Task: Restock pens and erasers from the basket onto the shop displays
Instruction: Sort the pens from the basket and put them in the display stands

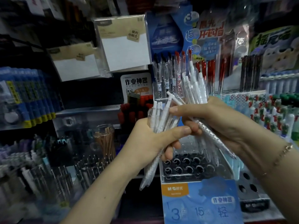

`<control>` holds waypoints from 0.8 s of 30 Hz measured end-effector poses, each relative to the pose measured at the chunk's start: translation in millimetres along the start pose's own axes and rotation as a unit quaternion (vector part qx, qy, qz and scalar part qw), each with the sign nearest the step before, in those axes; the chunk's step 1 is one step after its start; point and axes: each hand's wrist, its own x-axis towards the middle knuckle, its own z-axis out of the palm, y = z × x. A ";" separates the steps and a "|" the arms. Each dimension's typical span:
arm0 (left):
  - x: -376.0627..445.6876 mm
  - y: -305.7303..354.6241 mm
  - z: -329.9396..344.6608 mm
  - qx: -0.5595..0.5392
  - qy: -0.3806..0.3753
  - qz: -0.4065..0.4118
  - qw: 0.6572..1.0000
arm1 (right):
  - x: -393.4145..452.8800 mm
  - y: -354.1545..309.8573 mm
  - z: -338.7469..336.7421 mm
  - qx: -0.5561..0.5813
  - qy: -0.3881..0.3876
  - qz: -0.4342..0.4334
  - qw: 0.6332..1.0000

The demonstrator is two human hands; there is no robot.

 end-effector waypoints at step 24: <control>14.1 -14.8 -28.9 0.126 0.097 0.041 0.986 | 29.9 -10.6 -1.6 -0.078 0.146 -0.162 0.973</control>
